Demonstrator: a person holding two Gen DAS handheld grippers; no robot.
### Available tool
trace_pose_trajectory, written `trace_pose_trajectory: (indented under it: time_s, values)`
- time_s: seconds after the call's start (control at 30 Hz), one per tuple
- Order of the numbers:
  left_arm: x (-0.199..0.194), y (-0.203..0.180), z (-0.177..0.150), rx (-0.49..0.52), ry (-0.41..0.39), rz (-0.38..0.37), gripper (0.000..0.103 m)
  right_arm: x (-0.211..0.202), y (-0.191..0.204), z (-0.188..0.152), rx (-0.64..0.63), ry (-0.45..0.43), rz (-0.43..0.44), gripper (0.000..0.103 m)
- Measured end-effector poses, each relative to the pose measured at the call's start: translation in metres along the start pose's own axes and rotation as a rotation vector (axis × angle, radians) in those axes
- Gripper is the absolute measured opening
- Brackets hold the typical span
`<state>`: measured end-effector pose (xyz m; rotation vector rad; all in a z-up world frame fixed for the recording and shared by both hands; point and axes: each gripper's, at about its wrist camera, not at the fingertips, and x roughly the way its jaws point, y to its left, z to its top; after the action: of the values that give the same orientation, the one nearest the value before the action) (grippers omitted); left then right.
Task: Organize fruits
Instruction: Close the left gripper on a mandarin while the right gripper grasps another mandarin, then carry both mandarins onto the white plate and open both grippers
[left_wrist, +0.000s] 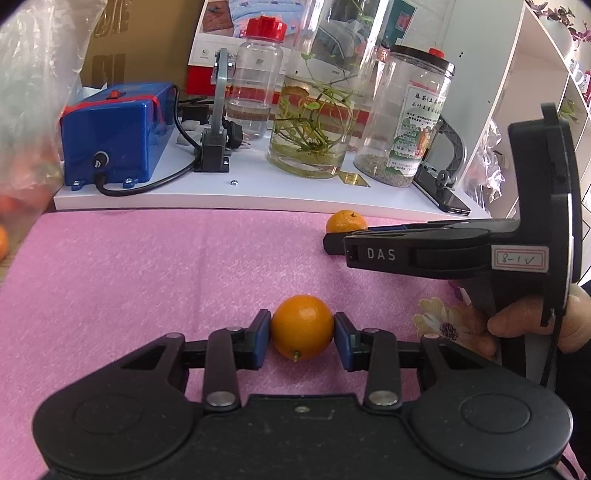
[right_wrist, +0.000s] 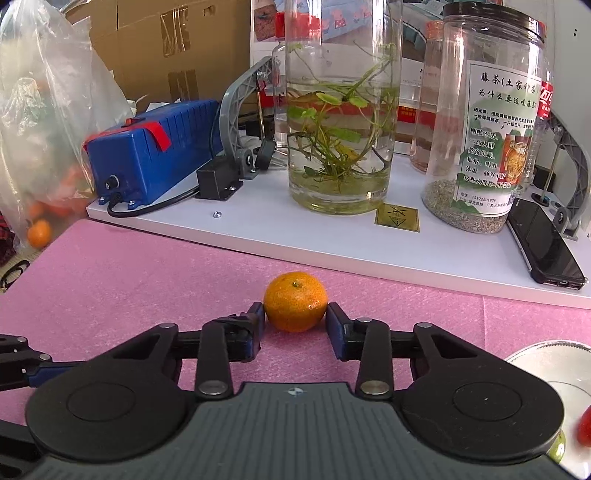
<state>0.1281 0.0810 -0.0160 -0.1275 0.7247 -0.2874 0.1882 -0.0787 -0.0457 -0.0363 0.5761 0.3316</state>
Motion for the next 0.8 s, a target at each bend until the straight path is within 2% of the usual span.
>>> trace_pose_trajectory:
  time_s: [0.2,0.47,0.57,0.67,0.8]
  values:
    - [-0.007,-0.006,0.001,-0.009,-0.013,-0.009,0.103,-0.035,-0.003,-0.005,0.009,-0.076,0.029,0.063]
    - [-0.022,-0.047,0.012,0.054,-0.063,-0.088,0.103,-0.119,-0.028,-0.013,0.043,-0.239,0.035,0.063]
    - [-0.023,-0.069,0.016,0.091,-0.074,-0.129,0.103,-0.148,-0.045,-0.019,0.038,-0.284,-0.011,0.063]
    - [-0.020,-0.090,0.021,0.125,-0.075,-0.170,0.103,-0.171,-0.063,-0.029,0.039,-0.319,-0.095,0.063]
    - [-0.012,-0.117,0.028,0.166,-0.075,-0.207,0.103,-0.191,-0.094,-0.044,0.072,-0.325,-0.190,0.063]
